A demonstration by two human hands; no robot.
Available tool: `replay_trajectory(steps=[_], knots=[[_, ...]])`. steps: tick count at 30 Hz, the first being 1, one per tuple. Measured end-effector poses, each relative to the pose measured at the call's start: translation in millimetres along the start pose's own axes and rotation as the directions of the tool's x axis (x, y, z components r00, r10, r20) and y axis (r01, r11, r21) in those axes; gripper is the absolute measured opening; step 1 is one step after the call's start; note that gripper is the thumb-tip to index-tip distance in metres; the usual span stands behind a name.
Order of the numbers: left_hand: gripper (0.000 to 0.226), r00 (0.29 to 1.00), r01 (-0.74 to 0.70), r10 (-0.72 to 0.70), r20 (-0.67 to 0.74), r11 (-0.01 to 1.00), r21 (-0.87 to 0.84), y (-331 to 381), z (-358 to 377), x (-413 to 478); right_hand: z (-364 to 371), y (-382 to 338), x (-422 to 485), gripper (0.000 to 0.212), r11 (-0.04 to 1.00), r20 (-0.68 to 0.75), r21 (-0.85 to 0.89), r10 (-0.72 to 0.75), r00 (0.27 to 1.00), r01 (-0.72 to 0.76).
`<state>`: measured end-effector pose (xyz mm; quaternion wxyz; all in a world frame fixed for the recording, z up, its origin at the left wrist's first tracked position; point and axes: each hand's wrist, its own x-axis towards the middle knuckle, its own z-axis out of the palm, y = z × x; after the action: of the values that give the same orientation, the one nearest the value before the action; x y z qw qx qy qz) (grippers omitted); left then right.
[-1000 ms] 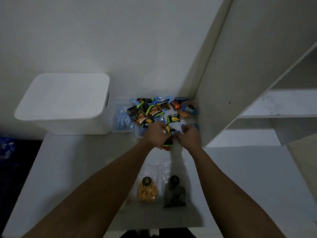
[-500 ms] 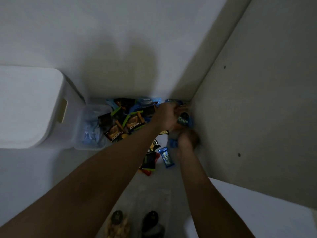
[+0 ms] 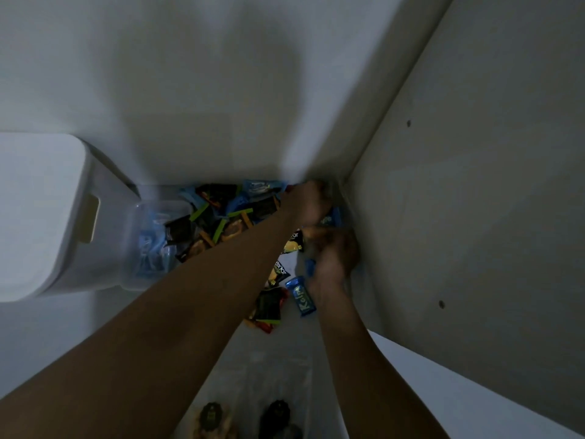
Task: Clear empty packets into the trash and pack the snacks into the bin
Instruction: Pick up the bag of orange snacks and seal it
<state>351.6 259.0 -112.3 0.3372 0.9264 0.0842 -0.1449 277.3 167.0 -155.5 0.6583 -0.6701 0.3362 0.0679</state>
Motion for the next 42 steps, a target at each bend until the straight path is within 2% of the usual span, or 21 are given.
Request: replay_trajectory(steps=[2,4,7,10,14,17,22,24,29,31,34,38,42], knots=[[0.018,0.999,0.003,-0.007,-0.046,0.996,-0.084,-4.0,-4.1,-2.4,-2.0,-16.7,-11.2,0.024,0.995,-0.03,0.036,-0.094,0.995,0.095],[0.016,0.991,0.004,-0.033,-0.126,0.975,-0.224,-3.9,-8.3,-11.0,-3.9,-32.4,-20.9,0.02,0.987,-0.001,0.065,-0.145,0.989,0.145],[0.019,0.974,-0.025,-0.08,-0.212,0.893,-0.449,-4.1,-18.0,-28.4,-6.2,-53.9,-36.9,0.028,0.974,-0.007,0.013,-0.228,0.974,0.228],[0.011,0.955,-0.049,-0.13,-0.265,0.816,-0.576,4.3,-35.6,-52.0,-7.8,-67.1,-53.3,0.028,0.941,0.038,-0.028,-0.337,0.941,0.338],[0.025,0.916,-0.145,-0.113,-0.384,0.802,-0.58,6.8,-64.4,-92.9,-16.8,-86.3,-90.3,0.021,0.867,0.109,-0.093,-0.48,0.87,0.49],[0.027,0.909,-0.196,-0.089,-0.408,0.771,-0.606,6.7,-89.7,-128.8,-21.5,-105.7,-119.9,0.011,0.825,0.163,-0.021,-0.555,0.816,0.565],[0.036,0.863,-0.314,-0.031,-0.504,0.75,-0.583,25.3,-145.5,-201.9,-31.7,-144.6,-182.9,0.013,0.737,0.262,0.041,-0.66,0.704,0.675],[0.03,0.846,-0.373,-0.001,-0.533,0.713,-0.593,35.5,-170.4,-232.6,-38.6,-161.7,-211.5,0.013,0.712,0.297,0.083,-0.686,0.665,0.697],[0.006,0.802,-0.515,-0.036,-0.597,0.465,-0.72,62.4,-229.0,-302.2,-57.2,-198.7,-287.1,0.014,0.696,0.42,0.221,-0.7,0.578,0.683],[0.006,0.799,-0.544,-0.025,-0.601,0.395,-0.74,72.7,-245.1,-328.8,-64.1,-210.6,-315.3,0.013,0.689,0.426,0.258,-0.71,0.561,0.677],[0.008,0.784,-0.584,0.029,-0.621,0.376,-0.719,86.9,-260.0,-365.3,-75.8,-229.9,-353.5,0.015,0.658,0.416,0.311,-0.743,0.524,0.686],[0.013,0.763,-0.624,0.108,-0.637,0.377,-0.684,100.8,-271.7,-406.0,-90.1,-253.1,-401.5,0.017,0.669,0.45,0.431,-0.741,0.499,0.605],[0.015,0.728,-0.668,0.113,-0.676,0.338,-0.663,114.4,-281.5,-436.4,-99.1,-267.3,-435.2,0.015,0.632,0.411,0.466,-0.774,0.481,0.619]])
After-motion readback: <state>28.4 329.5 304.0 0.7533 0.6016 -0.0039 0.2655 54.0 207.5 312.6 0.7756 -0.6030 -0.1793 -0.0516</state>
